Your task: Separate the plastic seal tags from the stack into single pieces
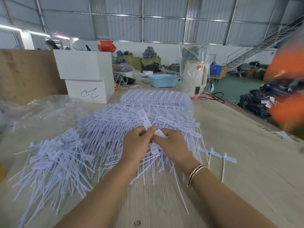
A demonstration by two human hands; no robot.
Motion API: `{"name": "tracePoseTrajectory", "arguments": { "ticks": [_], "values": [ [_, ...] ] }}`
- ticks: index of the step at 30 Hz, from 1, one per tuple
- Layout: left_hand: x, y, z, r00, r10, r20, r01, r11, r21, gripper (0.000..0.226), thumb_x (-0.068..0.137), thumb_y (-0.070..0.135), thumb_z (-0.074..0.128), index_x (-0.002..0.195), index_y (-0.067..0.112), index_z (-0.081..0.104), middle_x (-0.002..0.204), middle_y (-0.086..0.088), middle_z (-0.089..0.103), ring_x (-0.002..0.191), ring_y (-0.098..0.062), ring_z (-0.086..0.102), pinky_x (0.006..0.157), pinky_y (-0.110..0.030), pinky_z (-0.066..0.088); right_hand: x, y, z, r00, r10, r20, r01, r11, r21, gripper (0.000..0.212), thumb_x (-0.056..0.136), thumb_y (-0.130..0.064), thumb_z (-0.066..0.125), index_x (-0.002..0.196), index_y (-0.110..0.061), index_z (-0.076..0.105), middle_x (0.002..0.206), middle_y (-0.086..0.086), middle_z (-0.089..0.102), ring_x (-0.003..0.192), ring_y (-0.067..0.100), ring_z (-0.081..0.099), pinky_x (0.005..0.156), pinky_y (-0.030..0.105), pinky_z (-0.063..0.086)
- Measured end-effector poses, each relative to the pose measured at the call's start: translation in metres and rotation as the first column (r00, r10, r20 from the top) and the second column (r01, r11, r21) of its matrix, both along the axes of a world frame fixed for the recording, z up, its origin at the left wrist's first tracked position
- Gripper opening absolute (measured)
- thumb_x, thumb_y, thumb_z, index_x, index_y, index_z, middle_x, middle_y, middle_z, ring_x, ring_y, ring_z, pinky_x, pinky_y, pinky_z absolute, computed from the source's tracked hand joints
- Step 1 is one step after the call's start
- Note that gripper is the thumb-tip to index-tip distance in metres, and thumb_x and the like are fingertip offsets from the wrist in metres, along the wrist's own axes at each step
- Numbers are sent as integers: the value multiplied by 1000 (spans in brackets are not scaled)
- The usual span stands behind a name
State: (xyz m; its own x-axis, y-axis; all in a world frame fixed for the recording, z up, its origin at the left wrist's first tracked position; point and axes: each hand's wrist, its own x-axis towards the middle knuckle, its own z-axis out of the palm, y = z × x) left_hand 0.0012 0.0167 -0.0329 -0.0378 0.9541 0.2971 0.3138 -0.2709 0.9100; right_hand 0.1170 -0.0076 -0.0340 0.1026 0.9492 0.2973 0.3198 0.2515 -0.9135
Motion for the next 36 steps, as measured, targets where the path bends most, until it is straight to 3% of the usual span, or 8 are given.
{"name": "tracePoseTrajectory", "arguments": {
  "ticks": [5, 12, 15, 17, 20, 27, 31, 36],
  "values": [
    [6, -2, 1, 970, 62, 236, -52, 997, -52, 39, 85, 32, 68, 74, -6, 62, 60, -15, 58, 59, -21, 53, 63, -33, 41, -7, 3, -6, 988, -143, 64, 135, 983, 121, 38, 82, -19, 67, 48, -25, 51, 42, -10, 43, 41, 4, 36, 45, 15, 27],
    [12, -7, 0, 895, 102, 433, -39, 987, -153, 36, 86, 23, 68, 74, -10, 59, 71, -28, 62, 62, -22, 54, 63, -32, 42, -11, 6, -15, 938, -290, 192, 218, 921, 324, 44, 82, -16, 65, 48, -26, 39, 47, -14, 49, 48, 4, 45, 46, 15, 32],
    [8, -2, 3, 835, 204, 512, -95, 969, -230, 27, 91, 18, 61, 68, 5, 55, 59, -12, 59, 52, -17, 51, 56, -28, 42, -17, 2, -16, 944, -260, 204, 178, 920, 349, 37, 82, -21, 61, 50, -18, 43, 47, -2, 52, 49, 10, 51, 52, 26, 44],
    [1, 3, 6, 862, 219, 458, -129, 967, -219, 27, 93, 22, 58, 68, 12, 54, 57, -4, 60, 51, -13, 54, 57, -26, 41, -20, 1, -13, 968, -199, 153, 150, 947, 284, 37, 84, -23, 61, 51, -16, 47, 48, 1, 56, 49, 17, 55, 54, 36, 48],
    [-5, 7, 11, 949, 92, 302, -40, 984, -173, 28, 95, 32, 52, 78, 15, 64, 57, 6, 63, 49, -5, 55, 56, -25, 37, -2, 5, -3, 985, -152, 77, 139, 979, 151, 44, 84, -23, 68, 50, -20, 41, 39, -11, 41, 40, 5, 36, 46, 22, 32],
    [-10, 5, 6, 986, -123, -109, 98, 973, -210, 28, 95, 34, 50, 76, 22, 66, 83, -8, 62, 74, -19, 53, 64, -27, 36, 26, -1, 8, 1000, -13, 6, 12, 999, 41, 42, 82, -29, 72, 65, 2, 48, 63, 10, 35, 56, 16, 31, 54, 24, 28],
    [-10, -1, 5, 974, -226, -1, 220, 949, -225, 15, 84, 41, 68, 69, 37, 67, 74, 5, 65, 70, -9, 60, 59, -15, 38, 21, 1, 9, 999, -34, -3, 34, 998, 52, 36, 83, -21, 72, 65, -5, 45, 56, 1, 34, 49, 11, 29, 52, 25, 24],
    [-4, -2, 2, 984, -81, 157, 105, 983, -153, 14, 77, 35, 76, 78, 21, 73, 66, 10, 71, 58, 3, 64, 50, -6, 44, 18, 7, 5, 990, -97, -100, 86, 991, -103, 35, 78, -33, 76, 96, -6, 64, 70, -4, 54, 57, 5, 47, 53, 19, 35]
  ]
}}
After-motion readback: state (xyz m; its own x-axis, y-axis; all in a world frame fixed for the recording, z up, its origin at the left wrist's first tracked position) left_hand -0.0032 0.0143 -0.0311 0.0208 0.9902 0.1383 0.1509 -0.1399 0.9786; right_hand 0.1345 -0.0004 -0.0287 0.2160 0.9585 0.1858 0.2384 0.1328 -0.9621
